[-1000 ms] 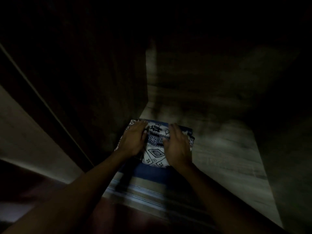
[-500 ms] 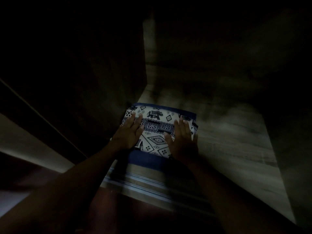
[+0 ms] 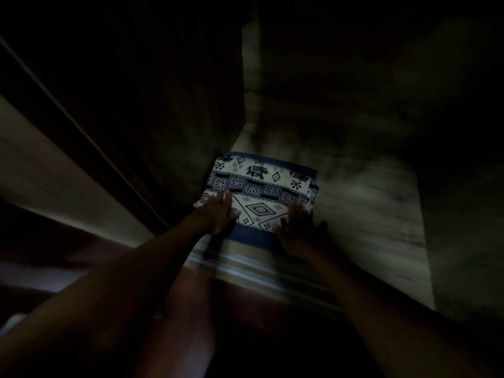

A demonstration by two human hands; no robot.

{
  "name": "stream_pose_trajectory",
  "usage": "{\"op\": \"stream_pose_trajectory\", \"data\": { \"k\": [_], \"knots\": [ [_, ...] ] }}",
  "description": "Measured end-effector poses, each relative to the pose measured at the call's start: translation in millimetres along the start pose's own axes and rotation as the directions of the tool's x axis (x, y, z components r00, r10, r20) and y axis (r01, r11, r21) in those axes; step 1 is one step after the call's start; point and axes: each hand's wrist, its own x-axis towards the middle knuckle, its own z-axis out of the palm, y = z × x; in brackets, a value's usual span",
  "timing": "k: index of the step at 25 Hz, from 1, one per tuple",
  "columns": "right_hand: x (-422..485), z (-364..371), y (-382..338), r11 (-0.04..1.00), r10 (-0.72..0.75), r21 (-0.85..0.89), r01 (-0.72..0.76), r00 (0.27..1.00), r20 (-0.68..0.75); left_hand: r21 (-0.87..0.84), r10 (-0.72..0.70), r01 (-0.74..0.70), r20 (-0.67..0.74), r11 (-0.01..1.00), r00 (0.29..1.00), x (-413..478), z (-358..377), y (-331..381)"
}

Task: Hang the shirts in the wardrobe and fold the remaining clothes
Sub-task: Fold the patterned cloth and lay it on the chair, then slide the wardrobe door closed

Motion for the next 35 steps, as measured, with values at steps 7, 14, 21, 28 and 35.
{"op": "stream_pose_trajectory", "data": {
  "k": [7, 14, 21, 28, 35],
  "knots": [
    [-108.1, -57.0, -31.7, 0.996, -0.074, 0.042, 0.085, 0.975, -0.207, 0.029, 0.082, -0.080, -0.107, 0.996, 0.991, -117.5, -58.4, 51.9],
    [-250.9, -179.8, -73.6, 0.934, -0.358, -0.094, 0.345, 0.900, -0.250, -0.155, 0.081, -0.163, -0.433, 0.974, 0.898, -262.7, -150.8, 128.4],
    [-330.0, -367.6, -144.1, 0.702, -0.712, -0.338, 0.627, 0.594, -0.375, -0.219, -0.050, -0.116, -0.632, 0.969, 0.773, -370.1, -302.5, 191.0],
    [-371.1, -519.4, -285.0, 0.363, -0.932, -0.637, 0.680, 0.259, -0.255, -0.271, -0.138, -0.180, -0.835, 0.946, 0.532, -419.2, -484.4, 188.1],
    [-399.5, -559.1, -403.2, 0.213, -0.892, -0.932, 0.294, 0.447, -0.063, 0.029, 0.089, -0.113, -0.815, 0.993, 0.572, -445.4, -600.9, 128.5]
  ]
}}
